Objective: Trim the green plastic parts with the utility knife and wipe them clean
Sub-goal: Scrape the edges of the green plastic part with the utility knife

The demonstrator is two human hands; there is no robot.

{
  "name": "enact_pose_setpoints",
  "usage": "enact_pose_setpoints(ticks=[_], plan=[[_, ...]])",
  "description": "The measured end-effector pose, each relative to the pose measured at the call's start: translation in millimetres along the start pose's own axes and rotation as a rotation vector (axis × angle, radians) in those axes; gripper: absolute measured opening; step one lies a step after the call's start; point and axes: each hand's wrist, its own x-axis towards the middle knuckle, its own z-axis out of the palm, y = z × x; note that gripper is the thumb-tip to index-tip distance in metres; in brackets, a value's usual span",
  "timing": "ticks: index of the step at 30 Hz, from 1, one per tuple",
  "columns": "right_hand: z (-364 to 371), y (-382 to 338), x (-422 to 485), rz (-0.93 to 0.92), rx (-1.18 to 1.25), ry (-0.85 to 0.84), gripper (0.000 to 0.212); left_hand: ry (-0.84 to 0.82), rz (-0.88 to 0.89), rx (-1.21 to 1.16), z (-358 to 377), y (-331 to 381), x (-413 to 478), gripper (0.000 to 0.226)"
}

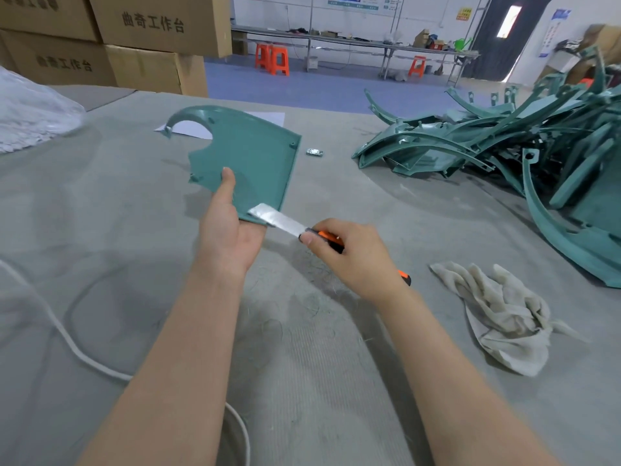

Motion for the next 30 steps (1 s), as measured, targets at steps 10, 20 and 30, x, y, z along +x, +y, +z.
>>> enact_pose_setpoints(ticks=[10, 20, 30], plan=[[-27, -14, 3, 0.215, 0.51, 0.214, 0.031, 0.043, 0.161, 0.426, 8, -22, -8, 0.032], [-9, -38, -1, 0.248, 0.885, -0.012, 0.007, -0.039, 0.308, 0.744, 19, -47, -28, 0.046], [-24, -27, 2, 0.222, 0.874, 0.103, 0.019, -0.074, 0.163, 0.591, 24, -44, -28, 0.046]])
